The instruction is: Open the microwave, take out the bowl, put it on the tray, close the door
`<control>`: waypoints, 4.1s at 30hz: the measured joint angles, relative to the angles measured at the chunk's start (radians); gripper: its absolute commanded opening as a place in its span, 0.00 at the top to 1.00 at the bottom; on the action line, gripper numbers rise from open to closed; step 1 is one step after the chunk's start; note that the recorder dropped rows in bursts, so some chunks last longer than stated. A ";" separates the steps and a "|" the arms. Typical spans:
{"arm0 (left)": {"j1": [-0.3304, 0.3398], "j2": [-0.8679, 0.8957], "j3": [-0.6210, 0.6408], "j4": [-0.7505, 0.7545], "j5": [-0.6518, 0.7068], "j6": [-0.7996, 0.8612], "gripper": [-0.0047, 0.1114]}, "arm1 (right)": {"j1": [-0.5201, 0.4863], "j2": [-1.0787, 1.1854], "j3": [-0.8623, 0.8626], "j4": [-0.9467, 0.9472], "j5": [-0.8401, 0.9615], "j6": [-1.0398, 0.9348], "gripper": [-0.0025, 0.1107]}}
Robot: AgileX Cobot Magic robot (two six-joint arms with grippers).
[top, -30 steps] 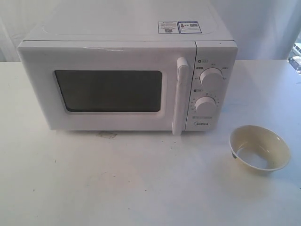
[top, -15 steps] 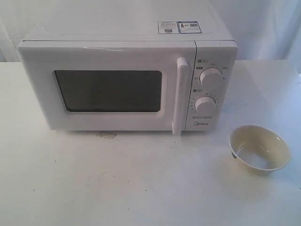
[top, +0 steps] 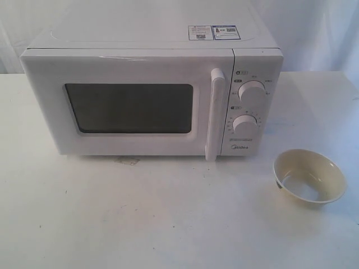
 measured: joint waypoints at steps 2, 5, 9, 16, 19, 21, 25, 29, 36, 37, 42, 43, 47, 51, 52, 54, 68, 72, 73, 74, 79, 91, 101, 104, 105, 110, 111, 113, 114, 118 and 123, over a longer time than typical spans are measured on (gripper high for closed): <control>0.000 0.000 0.000 0.000 0.000 0.000 0.96 | 0.000 0.000 0.000 0.000 0.000 0.000 0.98; 0.000 0.000 0.000 0.000 0.000 0.000 0.96 | 0.000 0.000 0.000 0.000 0.002 0.000 0.98; 0.000 0.000 0.000 0.000 0.000 0.000 0.96 | 0.000 0.000 0.000 -0.001 0.002 0.000 0.98; 0.000 0.000 0.000 0.000 0.000 0.003 0.96 | 0.000 0.000 0.000 -0.001 0.002 0.000 0.98; 0.016 -0.009 0.003 0.014 -0.058 0.052 0.96 | 0.000 0.000 0.000 -0.001 0.002 0.000 0.98; 0.061 -0.024 0.029 0.009 -0.170 0.101 0.96 | 0.000 0.000 0.000 -0.001 0.002 0.000 0.98; 0.173 -0.041 0.127 -0.012 -0.442 0.142 0.96 | 0.000 0.000 0.000 -0.003 0.002 0.000 0.98; 0.231 -0.044 0.219 -0.015 -0.658 0.142 0.96 | 0.000 0.000 0.000 -0.003 0.002 0.000 0.98; 0.239 -0.044 0.317 -0.017 -0.791 0.144 0.96 | 0.000 0.000 0.000 -0.003 0.002 0.000 0.98; 0.239 -0.044 0.329 -0.017 -0.793 0.146 0.96 | 0.000 0.000 0.000 -0.003 0.002 0.000 0.98; 0.239 -0.052 0.429 0.017 -0.801 0.137 0.96 | 0.000 0.000 0.000 -0.003 0.002 0.000 0.98; 0.239 -0.059 0.451 0.044 -0.801 0.126 0.96 | 0.000 0.000 0.000 -0.003 0.002 0.000 0.98; 0.239 -0.108 0.569 0.134 -0.818 0.056 0.96 | 0.000 0.000 0.000 -0.003 0.002 0.000 0.98; 0.239 -0.167 0.640 0.157 -0.837 0.011 0.96 | 0.000 0.000 0.000 -0.003 0.002 0.000 0.98; 0.239 -0.179 0.642 0.160 -0.829 0.006 0.96 | 0.000 0.000 0.000 -0.003 0.002 0.000 0.98; 0.239 -0.202 0.644 0.164 -0.809 -0.005 0.96 | 0.000 0.000 0.000 -0.003 0.002 0.000 0.98; 0.239 -0.254 0.646 0.171 -0.688 -0.091 0.96 | 0.000 0.000 0.000 -0.003 0.002 0.000 0.98; 0.214 -0.254 0.646 0.171 -0.684 -0.091 0.96 | 0.000 0.000 0.000 -0.003 0.002 0.000 0.98; 0.202 -0.254 0.646 0.171 -0.684 -0.091 0.96 | 0.000 0.000 0.000 -0.003 0.002 0.000 0.98; 0.193 -0.254 0.646 0.171 -0.682 -0.091 0.96 | 0.000 0.000 0.000 -0.003 0.002 0.000 0.98; 0.175 -0.254 0.646 0.179 -0.680 -0.091 0.96 | 0.000 0.000 0.000 -0.003 0.002 0.000 0.98; 0.174 -0.254 0.646 0.183 -0.694 -0.091 0.96 | 0.000 0.000 0.000 -0.003 0.002 0.000 0.98; 0.174 -0.254 0.646 0.185 -0.694 -0.091 0.96 | 0.000 0.000 0.000 -0.003 0.002 0.000 0.98; 0.174 -0.254 0.646 0.185 -0.694 -0.091 0.96 | 0.000 0.000 0.000 -0.003 0.002 0.000 0.98; 0.174 -0.254 0.646 0.185 -0.694 -0.091 0.96 | 0.000 0.000 0.000 -0.003 0.002 0.000 0.98; 0.174 -0.254 0.646 0.185 -0.694 -0.091 0.96 | 0.000 0.000 0.000 -0.003 0.004 0.000 0.98; 0.174 -0.254 0.646 0.185 -0.694 -0.091 0.96 | 0.000 0.000 0.000 -0.003 0.004 0.000 0.98; 0.174 -0.254 0.646 0.185 -0.694 -0.091 0.96 | 0.000 0.000 0.000 -0.003 0.004 0.000 0.98; 0.174 -0.254 0.646 0.185 -0.694 -0.091 0.96 | 0.000 0.000 0.000 -0.003 0.004 0.000 0.98; 0.174 -0.254 0.646 0.185 -0.694 -0.091 0.96 | 0.000 0.000 0.000 -0.003 0.004 0.000 0.98; 0.174 -0.254 0.646 0.185 -0.694 -0.091 0.96 | 0.000 0.000 0.000 -0.003 0.004 0.000 0.98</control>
